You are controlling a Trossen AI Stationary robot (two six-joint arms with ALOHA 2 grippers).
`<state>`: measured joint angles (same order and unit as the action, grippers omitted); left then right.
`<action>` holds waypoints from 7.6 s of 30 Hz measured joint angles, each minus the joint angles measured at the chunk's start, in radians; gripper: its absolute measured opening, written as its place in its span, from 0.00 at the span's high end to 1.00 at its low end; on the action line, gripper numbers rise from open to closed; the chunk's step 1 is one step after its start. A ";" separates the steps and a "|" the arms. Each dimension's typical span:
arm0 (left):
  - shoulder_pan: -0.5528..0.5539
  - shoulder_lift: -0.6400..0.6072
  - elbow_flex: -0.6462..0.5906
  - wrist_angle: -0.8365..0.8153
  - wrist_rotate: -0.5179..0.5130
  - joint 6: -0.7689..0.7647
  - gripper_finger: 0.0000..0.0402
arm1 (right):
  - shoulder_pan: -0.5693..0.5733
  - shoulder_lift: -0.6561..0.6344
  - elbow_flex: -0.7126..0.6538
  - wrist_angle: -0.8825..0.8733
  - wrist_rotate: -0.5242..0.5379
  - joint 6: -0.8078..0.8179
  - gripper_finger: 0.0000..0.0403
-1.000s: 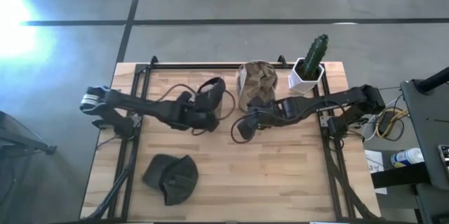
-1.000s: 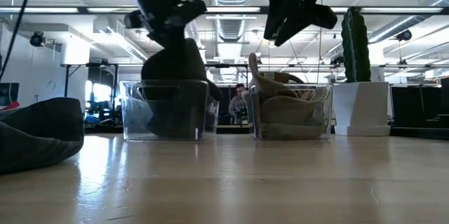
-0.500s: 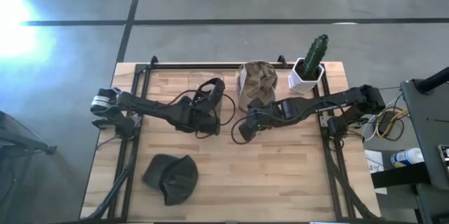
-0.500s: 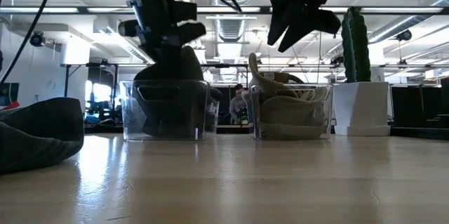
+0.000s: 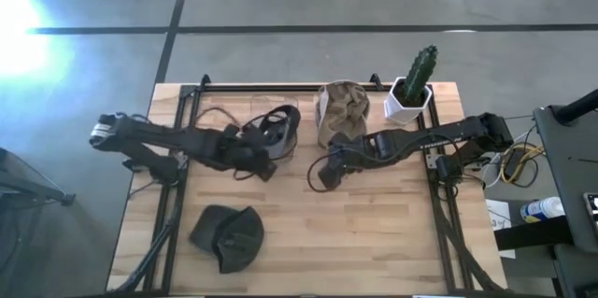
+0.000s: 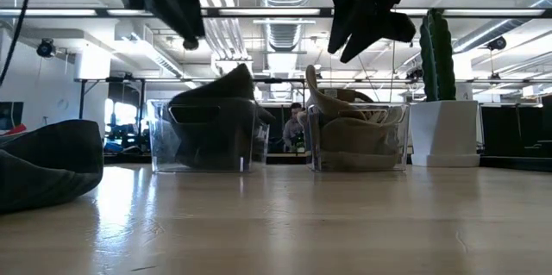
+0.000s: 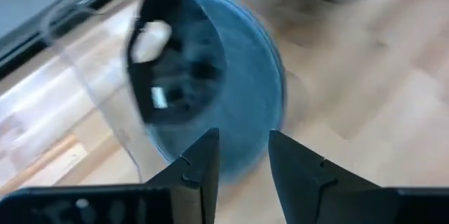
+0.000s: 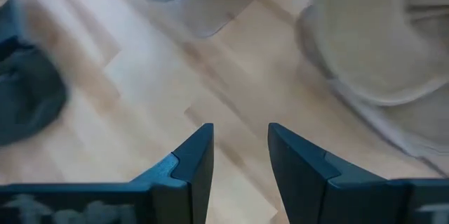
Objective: Pick & Place hat
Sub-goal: Put the top black cap into the left transparent bin, then put the black cap into the left transparent bin
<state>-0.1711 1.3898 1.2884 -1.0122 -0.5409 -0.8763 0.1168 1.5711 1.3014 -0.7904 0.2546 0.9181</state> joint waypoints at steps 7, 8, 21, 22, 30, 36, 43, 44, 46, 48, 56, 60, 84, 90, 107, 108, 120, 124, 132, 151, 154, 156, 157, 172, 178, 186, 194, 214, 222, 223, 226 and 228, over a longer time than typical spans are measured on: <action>-0.174 -0.121 -0.044 -0.095 0.067 -0.059 0.71 | -0.009 0.031 0.000 0.124 -0.203 -0.066 0.67; -0.191 -0.133 -0.065 -0.124 0.079 -0.113 0.71 | -0.010 0.047 0.000 0.149 -0.228 -0.066 0.67; -0.379 -0.188 -0.481 0.049 0.417 -0.505 0.71 | -0.006 0.307 0.000 0.526 -0.542 -0.023 0.67; -0.390 -0.188 -0.506 0.082 0.449 -0.526 0.71 | -0.006 0.322 0.000 0.545 -0.547 -0.013 0.67; -0.488 -0.185 -0.665 0.538 0.566 -0.693 0.71 | -0.006 0.417 0.000 0.654 -0.568 0.066 0.67; -0.491 -0.119 -0.822 1.050 0.473 -0.750 0.71 | -0.002 0.442 0.000 0.694 -0.570 0.095 0.67; -0.427 0.009 -0.907 1.235 0.240 -0.752 0.71 | -0.002 0.423 0.000 0.698 -0.492 0.104 0.67; -0.414 0.023 -0.905 1.244 0.204 -0.751 0.71 | -0.002 0.419 0.000 0.698 -0.478 0.104 0.67; -0.389 0.042 -0.907 1.255 0.100 -0.752 0.71 | -0.001 0.412 0.000 0.697 -0.448 0.104 0.67; -0.375 0.046 -0.910 1.298 -0.046 -0.751 0.71 | -0.001 0.405 0.000 0.694 -0.426 0.104 0.67; -0.378 -0.136 -0.844 1.485 -0.324 -0.353 0.71 | -0.002 0.390 0.000 0.697 -0.389 0.106 0.67; -0.386 -0.224 -0.795 1.367 -0.171 -0.126 0.71 | -0.001 0.390 0.000 0.711 -0.389 0.116 0.67; -0.442 -0.290 -0.589 0.232 0.418 -0.440 0.71 | 0.005 0.610 0.034 0.852 -0.519 0.235 0.67; -0.467 -0.293 -0.591 0.102 0.247 -0.711 0.71 | 0.002 0.601 0.037 0.715 -0.474 0.218 0.67; -0.419 -0.334 -0.856 0.396 0.046 -0.740 0.71 | -0.001 0.604 0.037 0.700 -0.522 0.152 0.67; -0.419 -0.345 -0.861 0.403 0.046 -0.716 0.71 | -0.001 0.604 0.037 0.700 -0.523 0.151 0.67; -0.418 -0.489 -1.047 0.696 0.035 -0.444 0.71 | -0.001 0.595 0.034 0.694 -0.577 -0.017 0.67; -0.418 -0.532 -1.139 0.877 0.053 -0.443 0.71 | 0.001 0.588 0.033 0.689 -0.577 -0.099 0.67; -0.418 -0.572 -1.185 1.047 0.093 -0.440 0.74 | 0.001 0.586 0.033 0.685 -0.579 -0.156 0.67; -0.420 -0.594 -0.948 1.022 0.006 -0.413 0.98 | -0.004 0.354 0.023 0.456 -0.220 -0.299 0.67; -0.421 -0.615 -0.908 1.032 -0.082 -0.366 0.98 | -0.003 0.260 0.019 0.396 -0.060 -0.315 0.67; -0.422 -0.630 -0.886 1.040 -0.164 -0.345 0.98 | -0.001 0.187 0.019 0.353 0.076 -0.319 0.67; -0.422 -0.638 -0.880 1.044 -0.220 -0.345 0.98 | 0.000 0.144 0.019 0.342 0.149 -0.319 0.67; -0.420 -0.640 -0.883 1.127 -0.759 -0.654 0.98 | -0.027 -0.208 0.003 0.214 0.590 -0.345 0.67; -0.420 -0.591 -0.883 1.450 -0.672 -0.386 0.98 | -0.029 -0.152 0.001 0.185 0.584 -0.331 0.67; -0.420 -0.552 -0.884 1.707 -0.797 -0.159 0.98 | -0.030 -0.092 0.001 0.187 0.534 -0.266 0.67; -0.353 -0.431 -0.885 1.604 -0.822 -0.583 0.98 | -0.046 -0.090 0.001 0.184 0.523 -0.210 0.67; -0.208 -0.036 -0.886 1.595 -0.731 -1.390 0.96 | -0.063 -0.089 0.001 0.181 0.496 -0.158 0.67; -0.192 -0.001 -0.884 1.583 -0.650 -1.388 0.83 | -0.095 -0.080 0.002 0.311 0.289 -0.232 0.67; -0.192 0.001 -0.884 1.573 -0.646 -1.379 0.81 | -0.102 -0.076 0.002 0.336 0.254 -0.237 0.67; -0.192 -0.006 -0.883 1.523 -0.632 -1.375 0.76 | -0.118 -0.053 0.002 0.383 0.199 -0.237 0.67; -0.193 -0.021 -0.883 1.486 -0.625 -1.374 0.72 | -0.123 -0.042 0.002 0.385 0.179 -0.237 0.67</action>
<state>-0.3637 1.3690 0.4051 0.4736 -1.1658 -2.2507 -0.0062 1.5295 1.3033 -0.4054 0.4337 0.6807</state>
